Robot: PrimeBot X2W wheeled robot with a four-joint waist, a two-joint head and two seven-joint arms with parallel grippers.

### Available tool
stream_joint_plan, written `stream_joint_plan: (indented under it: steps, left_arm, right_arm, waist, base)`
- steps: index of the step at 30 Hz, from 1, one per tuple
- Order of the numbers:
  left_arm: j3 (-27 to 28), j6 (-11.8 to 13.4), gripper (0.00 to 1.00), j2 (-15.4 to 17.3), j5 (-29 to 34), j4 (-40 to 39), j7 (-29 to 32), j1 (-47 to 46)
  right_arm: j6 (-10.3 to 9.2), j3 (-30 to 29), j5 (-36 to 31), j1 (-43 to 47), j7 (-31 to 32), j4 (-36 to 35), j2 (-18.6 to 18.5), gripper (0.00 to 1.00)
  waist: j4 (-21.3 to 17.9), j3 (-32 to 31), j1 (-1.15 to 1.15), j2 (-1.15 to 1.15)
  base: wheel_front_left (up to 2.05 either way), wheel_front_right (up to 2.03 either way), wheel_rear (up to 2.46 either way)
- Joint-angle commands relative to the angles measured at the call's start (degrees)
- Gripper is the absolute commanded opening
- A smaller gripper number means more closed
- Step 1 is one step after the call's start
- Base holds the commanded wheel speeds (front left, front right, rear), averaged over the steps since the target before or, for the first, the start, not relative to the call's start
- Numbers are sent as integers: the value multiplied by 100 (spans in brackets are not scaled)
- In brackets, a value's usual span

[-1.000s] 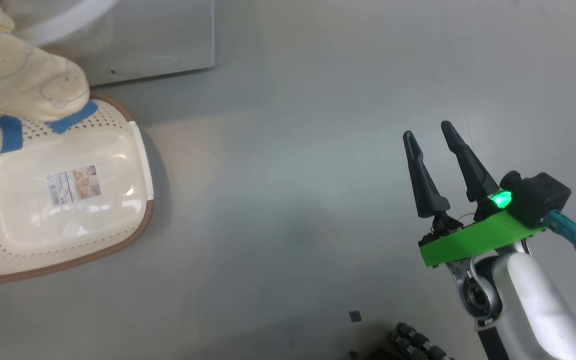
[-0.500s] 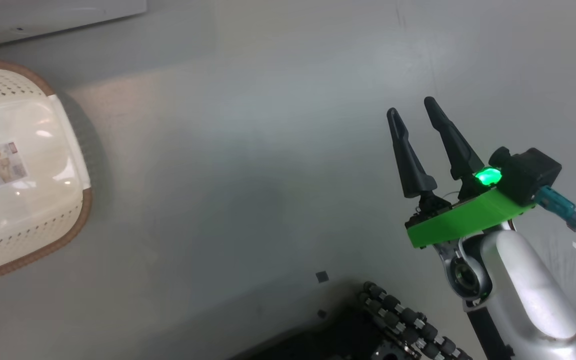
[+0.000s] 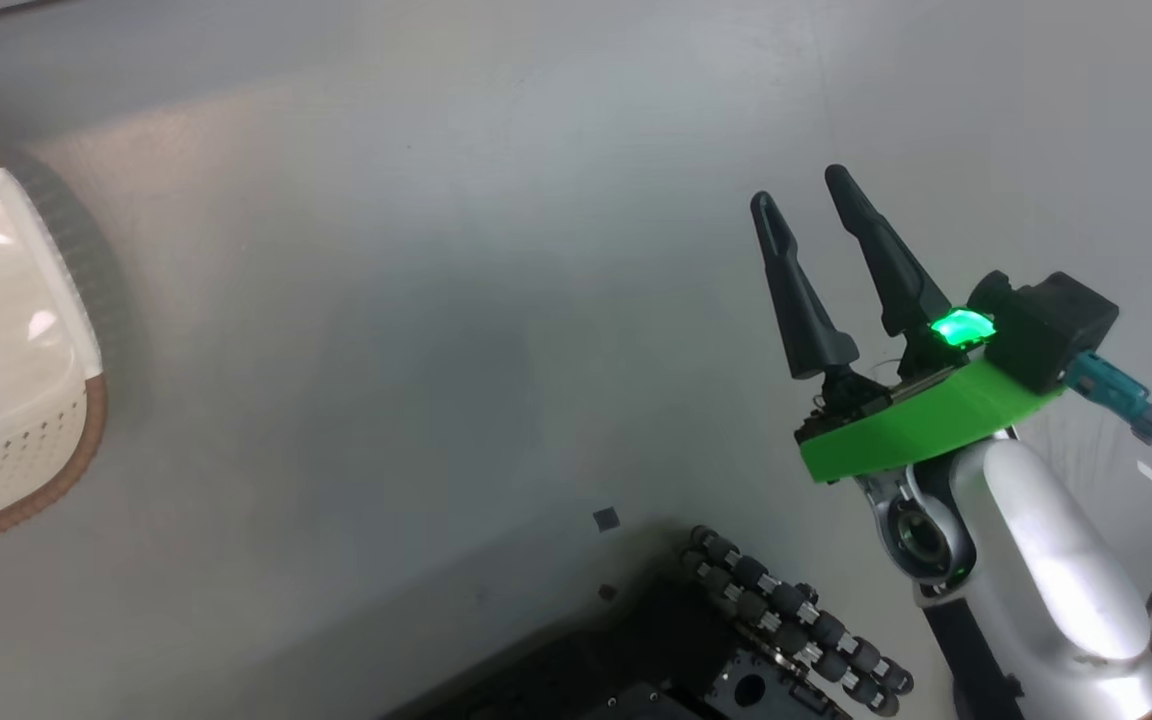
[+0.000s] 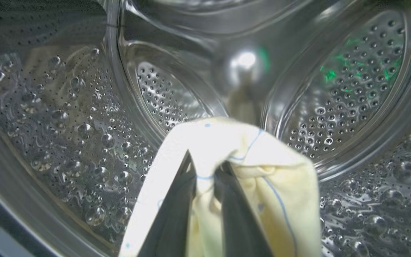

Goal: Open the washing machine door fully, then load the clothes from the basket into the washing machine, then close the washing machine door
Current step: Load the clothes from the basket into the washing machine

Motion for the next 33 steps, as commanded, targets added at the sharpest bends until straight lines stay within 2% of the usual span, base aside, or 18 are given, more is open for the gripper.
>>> stream_joint_plan:
  steps: [1, 3, 7, 9, 10, 19, 29, 33]
  left_arm:
    - [78, 84, 0, 324, 80, -233, -77, -215]
    - [91, 234, 0, 296, 119, -194, -111, -258]
    - [88, 248, 0, 135, -81, -162, 307, -53]
    - [85, 276, 93, 74, -173, -206, 557, 105]
    - [80, 292, 100, 55, -201, -263, 637, 186]
    - [120, 501, 100, -104, -460, -935, 992, 1149]
    - [315, 746, 100, -382, -790, -1481, 712, 2375]
    - [380, 791, 100, -498, -865, -1642, 340, 2957]
  right_arm:
    - [22, 96, 47, 100, -54, -167, -47, 100]
    - [22, 116, 48, 99, -54, -171, -47, 100]
    - [22, 87, 37, 109, -54, -154, -47, 100]
    - [22, 68, 27, 91, -54, -147, -47, 100]
    - [22, 58, 19, 80, -54, -153, -47, 100]
    - [22, -158, -141, 53, -54, -194, -47, 100]
    - [22, -410, -409, 159, -54, -213, -47, 100]
    - [22, -534, -548, 230, -54, -208, -47, 100]
  waist:
    - [-23, 31, -1, 0]
    - [-27, 42, -1, 0]
    - [22, 31, -1, 0]
    - [58, 11, -1, 0]
    - [77, -1, -1, 0]
    - [364, -199, -1, 0]
    - [746, -628, -1, 0]
    - [925, -870, -1, 0]
  base:
    - [0, 0, 0]
    - [0, 0, 0]
    - [0, 0, 0]
    - [0, 0, 0]
    - [0, 0, 0]
    - [0, 0, 0]
    - [0, 0, 0]
    - [0, 0, 0]
